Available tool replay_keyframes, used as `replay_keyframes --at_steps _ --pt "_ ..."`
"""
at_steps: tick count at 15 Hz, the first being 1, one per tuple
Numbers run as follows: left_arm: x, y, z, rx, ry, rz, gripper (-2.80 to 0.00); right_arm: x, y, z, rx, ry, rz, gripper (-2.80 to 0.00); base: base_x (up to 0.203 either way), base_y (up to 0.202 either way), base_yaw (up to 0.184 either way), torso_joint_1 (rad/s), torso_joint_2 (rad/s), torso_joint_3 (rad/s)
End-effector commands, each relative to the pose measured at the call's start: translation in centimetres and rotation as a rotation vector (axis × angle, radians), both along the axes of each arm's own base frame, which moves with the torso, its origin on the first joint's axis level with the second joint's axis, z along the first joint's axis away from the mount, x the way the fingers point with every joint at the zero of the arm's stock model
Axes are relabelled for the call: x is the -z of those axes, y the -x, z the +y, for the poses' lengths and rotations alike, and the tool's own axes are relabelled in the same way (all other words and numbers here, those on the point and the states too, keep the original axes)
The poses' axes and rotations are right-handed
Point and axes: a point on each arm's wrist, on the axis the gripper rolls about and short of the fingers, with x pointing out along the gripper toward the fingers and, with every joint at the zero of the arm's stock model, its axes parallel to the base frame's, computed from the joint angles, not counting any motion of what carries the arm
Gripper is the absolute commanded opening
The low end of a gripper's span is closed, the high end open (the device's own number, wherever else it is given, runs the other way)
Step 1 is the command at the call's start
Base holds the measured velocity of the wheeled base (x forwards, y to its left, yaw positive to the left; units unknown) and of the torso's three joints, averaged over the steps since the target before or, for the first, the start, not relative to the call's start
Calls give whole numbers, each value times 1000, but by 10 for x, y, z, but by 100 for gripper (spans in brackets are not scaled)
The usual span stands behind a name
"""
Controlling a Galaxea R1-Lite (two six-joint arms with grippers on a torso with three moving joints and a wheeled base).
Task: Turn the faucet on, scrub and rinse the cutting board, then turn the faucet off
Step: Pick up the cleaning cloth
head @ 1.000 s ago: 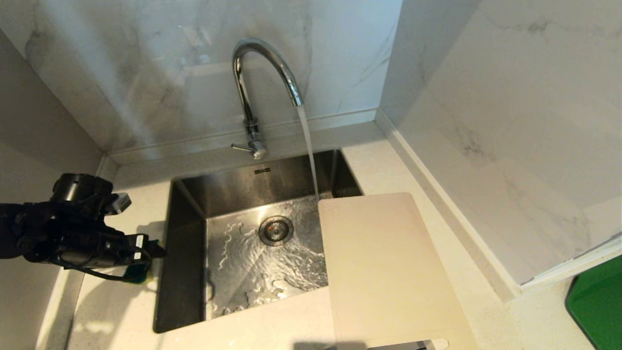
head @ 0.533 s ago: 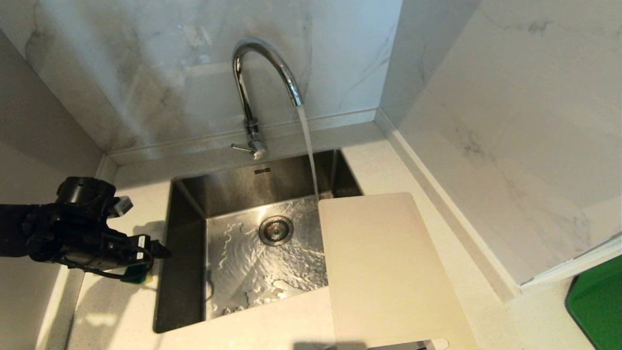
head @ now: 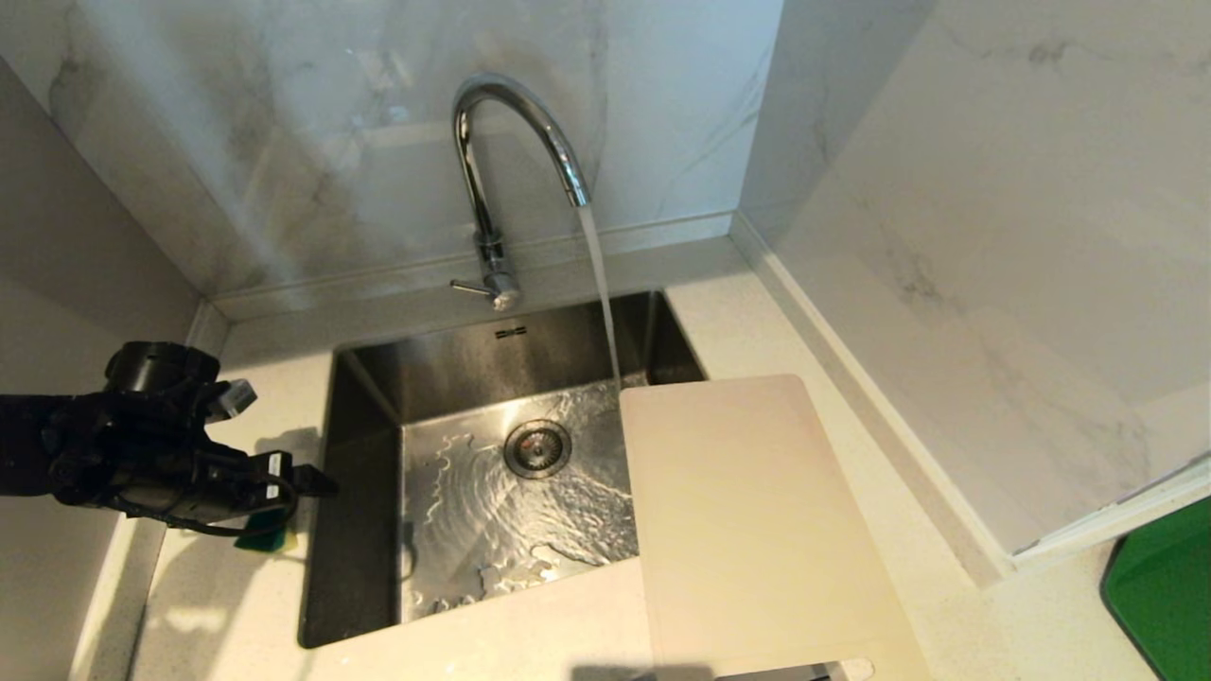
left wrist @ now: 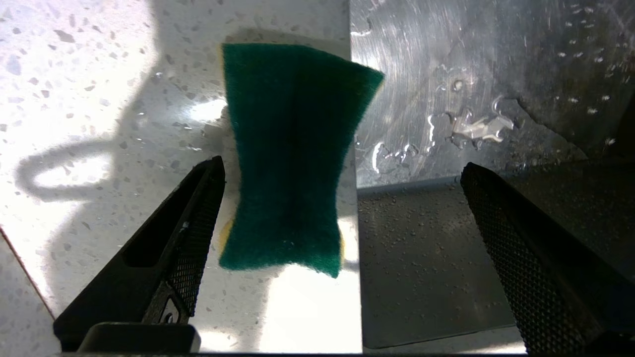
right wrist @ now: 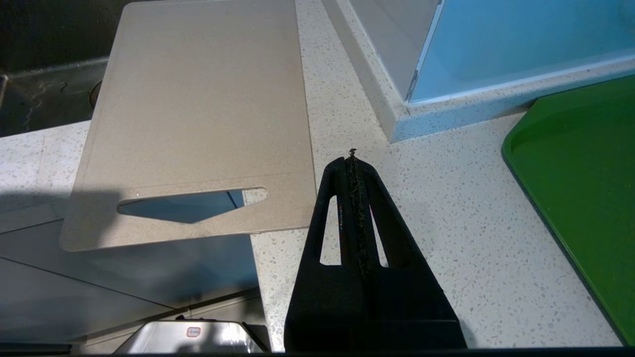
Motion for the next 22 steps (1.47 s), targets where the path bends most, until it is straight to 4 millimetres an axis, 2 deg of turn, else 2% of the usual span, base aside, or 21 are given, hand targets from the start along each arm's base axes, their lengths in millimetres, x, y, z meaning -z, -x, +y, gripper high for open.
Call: replay_keyframes --at_steps 1,8,22 --pt "0 0 0 0 2 0 0 0 0 0 0 0 -2 -280 0 0 0 0 0 0" --pt "-1 -2 0 1 -10 -19 0 0 0 0 0 0 0 -280 0 0 0 0 0 0" --pt "10 -10 0 -2 -16 -4 0 0 0 0 0 0 -2 -280 0 0 0 0 0 0"
